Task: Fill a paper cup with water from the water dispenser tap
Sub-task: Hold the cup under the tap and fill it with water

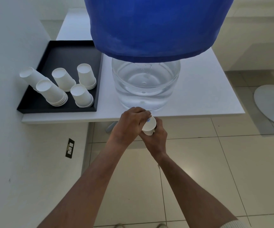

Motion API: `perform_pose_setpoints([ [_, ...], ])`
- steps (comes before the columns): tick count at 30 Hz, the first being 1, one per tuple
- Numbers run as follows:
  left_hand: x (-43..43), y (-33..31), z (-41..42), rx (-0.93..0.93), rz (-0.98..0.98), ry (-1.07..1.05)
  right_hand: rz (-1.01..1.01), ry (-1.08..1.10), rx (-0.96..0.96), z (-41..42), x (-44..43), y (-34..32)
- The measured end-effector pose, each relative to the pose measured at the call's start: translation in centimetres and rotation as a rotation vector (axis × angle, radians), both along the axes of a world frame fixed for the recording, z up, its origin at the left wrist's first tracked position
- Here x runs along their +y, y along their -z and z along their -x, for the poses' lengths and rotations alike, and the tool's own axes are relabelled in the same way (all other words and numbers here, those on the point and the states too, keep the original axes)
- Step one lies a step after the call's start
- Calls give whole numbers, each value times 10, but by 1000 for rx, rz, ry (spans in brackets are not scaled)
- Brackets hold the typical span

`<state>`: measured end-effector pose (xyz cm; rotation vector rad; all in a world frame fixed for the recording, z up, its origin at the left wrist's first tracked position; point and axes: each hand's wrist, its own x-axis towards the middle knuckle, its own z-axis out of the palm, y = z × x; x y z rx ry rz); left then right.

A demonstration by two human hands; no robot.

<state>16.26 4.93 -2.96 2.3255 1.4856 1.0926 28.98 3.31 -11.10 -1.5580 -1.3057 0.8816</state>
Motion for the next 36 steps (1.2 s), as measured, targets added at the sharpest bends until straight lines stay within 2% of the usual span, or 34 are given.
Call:
perform_pose_setpoints([
  [15,6,-4,-2,-137,2,-49,-20,15,-12,-4,3,6],
  [36,7,-2,1,-74,-25,-22,-61,13,0,-7,4,9],
])
